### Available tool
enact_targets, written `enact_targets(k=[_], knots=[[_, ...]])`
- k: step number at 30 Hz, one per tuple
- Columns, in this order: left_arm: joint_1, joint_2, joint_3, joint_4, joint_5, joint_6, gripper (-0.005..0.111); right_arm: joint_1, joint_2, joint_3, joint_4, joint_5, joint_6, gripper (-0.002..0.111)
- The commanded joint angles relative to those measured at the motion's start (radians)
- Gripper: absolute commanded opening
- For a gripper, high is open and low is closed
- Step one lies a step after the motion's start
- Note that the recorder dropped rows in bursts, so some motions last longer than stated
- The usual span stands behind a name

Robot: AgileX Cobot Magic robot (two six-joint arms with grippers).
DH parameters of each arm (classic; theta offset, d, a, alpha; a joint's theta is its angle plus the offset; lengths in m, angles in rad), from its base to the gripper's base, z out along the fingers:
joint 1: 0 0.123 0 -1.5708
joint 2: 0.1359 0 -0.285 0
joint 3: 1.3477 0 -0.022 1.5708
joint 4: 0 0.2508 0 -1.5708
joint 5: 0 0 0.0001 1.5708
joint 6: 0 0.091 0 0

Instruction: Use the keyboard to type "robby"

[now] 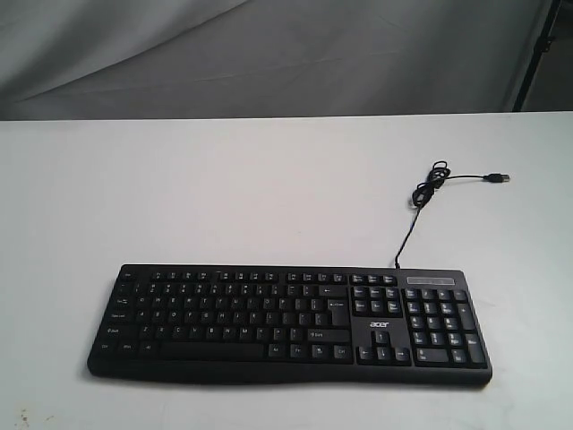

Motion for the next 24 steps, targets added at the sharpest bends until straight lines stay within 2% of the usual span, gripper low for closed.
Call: enact_targets(k=[1, 5, 8, 10, 13, 14, 16, 17, 18, 19, 20, 21, 22, 24], knots=[[-0.006, -0.003, 0.004, 0.005, -0.005, -0.003, 0.0, 0.001, -0.004, -0.017, -0.062, -0.066, 0.239, 0.0], [-0.006, -0.003, 0.004, 0.005, -0.005, -0.003, 0.0, 0.001, -0.004, -0.058, -0.135, -0.024, 0.242, 0.0], [-0.006, -0.003, 0.004, 0.005, -0.005, -0.003, 0.0, 0.001, 0.029, -0.191, -0.244, 0.225, 0.25, 0.0], [-0.006, -0.003, 0.004, 0.005, -0.005, -0.003, 0.0, 0.003, 0.135, -0.296, -0.36, 0.337, 0.305, 0.0], [-0.006, -0.003, 0.004, 0.005, -0.005, -0.003, 0.0, 0.027, 0.34, -0.441, -0.647, 0.331, 0.467, 0.0], [-0.006, -0.003, 0.004, 0.005, -0.005, -0.003, 0.0, 0.053, 0.484, -0.557, -0.944, 0.3, 0.648, 0.0], [-0.006, -0.003, 0.004, 0.005, -0.005, -0.003, 0.0, 0.074, 0.599, -0.655, -1.204, 0.267, 0.845, 0.0], [-0.006, -0.003, 0.004, 0.005, -0.005, -0.003, 0.0, 0.082, 0.684, -0.733, -1.404, 0.216, 0.998, 0.0], [-0.006, -0.003, 0.004, 0.005, -0.005, -0.003, 0.0, 0.081, 0.808, -0.857, -1.648, 0.089, 1.199, 0.0], [-0.006, -0.003, 0.004, 0.005, -0.005, -0.003, 0.0, 0.081, 0.879, -0.927, -1.71, -0.002, 1.257, 0.0], [-0.006, -0.003, 0.004, 0.005, -0.005, -0.003, 0.0, 0.078, 1.002, -1.018, -1.71, -0.197, 1.235, 0.0], [-0.006, -0.003, 0.004, 0.005, -0.005, -0.003, 0.0, 0.078, 1.077, -1.076, -1.71, -0.294, 1.233, 0.0], [-0.006, -0.003, 0.004, 0.005, -0.005, -0.003, 0.0, 0.083, 1.176, -1.15, -1.71, -0.352, 1.258, 0.0], [-0.006, -0.003, 0.004, 0.005, -0.005, -0.003, 0.0, 0.083, 1.291, -1.209, -1.71, -0.334, 1.275, 0.0]])
